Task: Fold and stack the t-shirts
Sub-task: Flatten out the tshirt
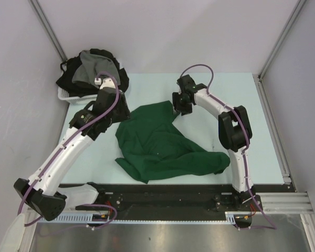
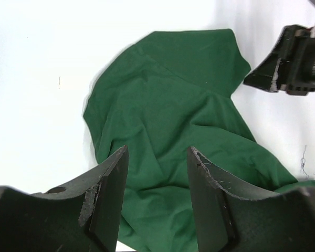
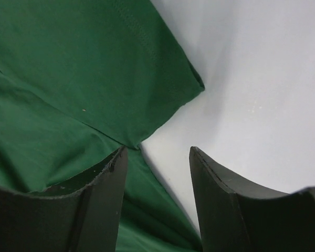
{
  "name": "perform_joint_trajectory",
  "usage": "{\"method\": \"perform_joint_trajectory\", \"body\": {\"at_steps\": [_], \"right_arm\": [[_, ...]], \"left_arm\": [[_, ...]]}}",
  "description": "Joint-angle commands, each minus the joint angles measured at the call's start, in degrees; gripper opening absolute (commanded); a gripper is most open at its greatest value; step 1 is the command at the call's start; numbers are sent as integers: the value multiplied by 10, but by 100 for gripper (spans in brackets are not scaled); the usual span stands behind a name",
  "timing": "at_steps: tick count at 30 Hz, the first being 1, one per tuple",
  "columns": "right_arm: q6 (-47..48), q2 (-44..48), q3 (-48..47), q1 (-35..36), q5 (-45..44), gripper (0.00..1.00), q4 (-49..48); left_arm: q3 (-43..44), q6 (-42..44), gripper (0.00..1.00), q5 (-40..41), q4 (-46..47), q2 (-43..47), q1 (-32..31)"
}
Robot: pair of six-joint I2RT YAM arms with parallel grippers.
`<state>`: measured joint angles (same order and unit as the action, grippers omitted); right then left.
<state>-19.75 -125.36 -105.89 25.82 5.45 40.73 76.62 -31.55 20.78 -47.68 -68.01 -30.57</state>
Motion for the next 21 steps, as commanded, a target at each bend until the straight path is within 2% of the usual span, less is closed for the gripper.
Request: {"method": "perform_joint_trajectory", "body": {"at_steps": [1,8,21], "right_arm": [[23,0,11,8,-6,55,-44],[45,-2,18,9,-18,54,-64],[72,-35,22,10,-52,52,-95]], "left_arm": [[-5,20,53,-14,25,26,2],[-16,36,54,-30,43,48,1],[-16,53,54,-32,15,71,0]]}}
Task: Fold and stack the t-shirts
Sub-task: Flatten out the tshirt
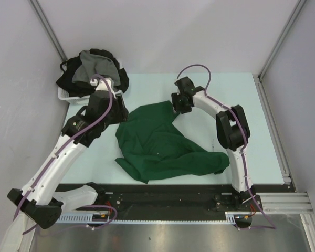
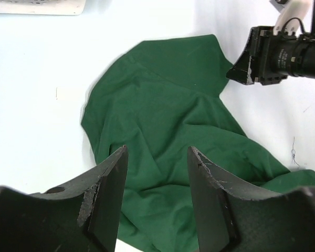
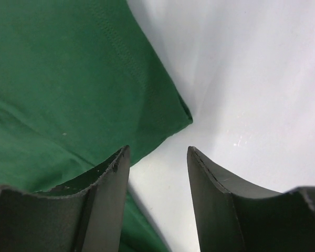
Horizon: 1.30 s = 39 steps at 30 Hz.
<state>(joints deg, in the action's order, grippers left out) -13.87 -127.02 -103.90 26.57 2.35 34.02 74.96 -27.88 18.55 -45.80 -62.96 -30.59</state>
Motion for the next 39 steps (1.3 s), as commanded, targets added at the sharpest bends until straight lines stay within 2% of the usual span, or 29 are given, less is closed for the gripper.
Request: {"method": "perform_joint_trajectory", "body": {"at_steps": [1,14,16,19,22,23,29,33,39], "right_arm": [[15,-21,2,2,-23,52,-32],[14,-57,-8,2,-23,47,-69],[13,-62,-10,2,-23,42,-69],[12,-69,-19,4,-19,29,-67],[15,-74,-32,3,-17,12,-62],[17,-77,-38,3,-17,0,-60],[43,-90,-78,4,-44,0,-61],[95,-101,-90,5,-73,0,-118],[80,-182,-237,-6,-60,0,-127]], "left_arm": [[1,17,54,-10,-5,22,-1],[3,20,55,-1,-40,46,-5],[4,19,55,1,-42,46,-6],[4,20,55,2,-43,46,-8],[5,20,55,3,-42,45,-8],[5,20,55,3,-42,45,-8],[4,22,55,1,-39,42,-10],[1,23,55,-3,-41,38,-14],[-20,20,55,-11,-45,36,-28]]}}
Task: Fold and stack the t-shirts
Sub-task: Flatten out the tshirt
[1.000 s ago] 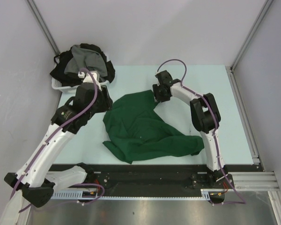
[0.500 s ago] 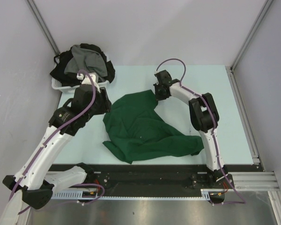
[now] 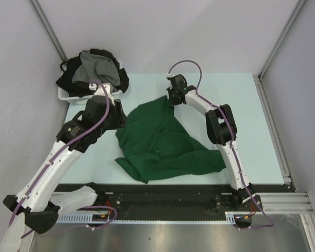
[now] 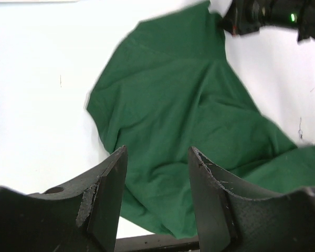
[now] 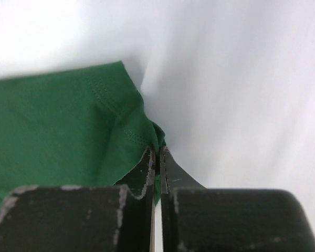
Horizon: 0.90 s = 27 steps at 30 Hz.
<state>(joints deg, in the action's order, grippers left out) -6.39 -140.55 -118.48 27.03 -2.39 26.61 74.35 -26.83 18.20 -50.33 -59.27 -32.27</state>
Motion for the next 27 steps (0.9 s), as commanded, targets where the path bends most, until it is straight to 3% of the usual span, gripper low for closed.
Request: {"method": "perform_joint_trajectory", "body": {"at_steps": [1,4,9,15,21,22,23,26,27], "right_arm": [[0,-57,-114,-11,-10,0,-57],[-12,-99,-210,-6,13,0,-77],[-25,-107,-225,3,75,0,-228],[-45,-136,-274,8,136,0,-327],[-50,-130,-249,13,136,1,-312],[-49,-127,-239,13,128,10,-306],[-48,-126,-225,12,114,29,-300],[-39,-118,-202,8,107,53,-289],[-36,-111,-197,6,104,56,-286]], "left_arm": [[-20,8,55,-8,1,-1,-16],[-31,5,55,-13,5,-3,-23],[-39,3,55,-15,9,-12,-33],[-51,2,55,-13,15,-15,-44],[-57,5,55,-20,28,-21,-45],[-54,5,55,-21,30,-23,-45],[-53,6,55,-21,30,-25,-46],[-49,8,55,-23,30,-25,-47],[-49,8,55,-23,30,-26,-47]]}}
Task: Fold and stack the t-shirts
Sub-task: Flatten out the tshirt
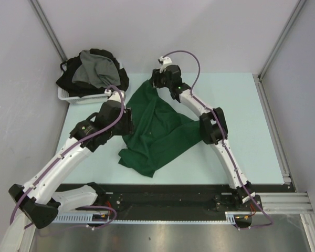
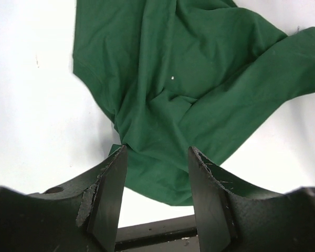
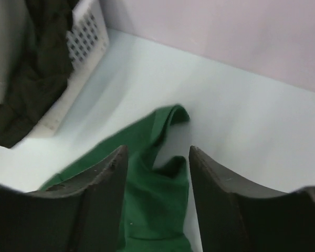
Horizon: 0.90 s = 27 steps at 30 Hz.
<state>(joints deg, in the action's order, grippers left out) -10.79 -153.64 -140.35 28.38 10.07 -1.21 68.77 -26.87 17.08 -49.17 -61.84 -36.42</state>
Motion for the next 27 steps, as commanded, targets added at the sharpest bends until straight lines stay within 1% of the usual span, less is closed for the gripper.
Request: {"method": "perform_joint_trajectory", "body": {"at_steps": [1,5,6,7,9,10,12,13,14,15,16,17,19,21,22,23,26,27], "right_arm": [[12,24,26,-8,-22,58,-6],[28,62,63,-21,-36,60,-2],[32,76,95,-24,-40,60,1],[37,115,116,-26,-45,60,2],[47,165,168,-36,-57,60,10],[45,211,216,-40,-65,59,20],[32,263,257,-56,-78,57,73],[29,283,287,-63,-95,54,93],[28,329,300,-68,-99,53,131],[30,351,314,-78,-101,52,148],[30,377,352,-82,-132,51,161],[33,422,372,-84,-138,51,174],[31,470,410,-92,-147,55,189],[27,523,458,-97,-145,56,219],[24,536,473,-99,-145,57,233],[18,550,509,-102,-145,57,257],[-1,603,572,-107,-141,56,282],[-5,618,617,-107,-142,57,282]], "left_arm": [[7,10,55,-13,18,1,-7],[7,13,56,-14,21,5,-8],[7,13,56,-14,26,5,-8],[3,14,56,-14,28,5,-8],[0,15,56,-13,43,2,-8],[-2,18,56,-13,48,-1,-8],[0,24,56,-13,63,-12,-8],[6,29,56,-13,67,-15,-8],[10,32,56,-12,72,-20,-8],[14,36,56,-13,81,-26,-8],[21,43,56,-13,86,-34,-8],[24,46,56,-14,91,-41,-8],[37,57,56,-19,101,-55,-8],[47,62,56,-20,108,-64,-8],[59,68,56,-21,109,-73,-8],[65,70,56,-20,109,-77,-8],[87,76,56,-20,115,-88,-8],[93,77,56,-19,115,-89,-8]]}}
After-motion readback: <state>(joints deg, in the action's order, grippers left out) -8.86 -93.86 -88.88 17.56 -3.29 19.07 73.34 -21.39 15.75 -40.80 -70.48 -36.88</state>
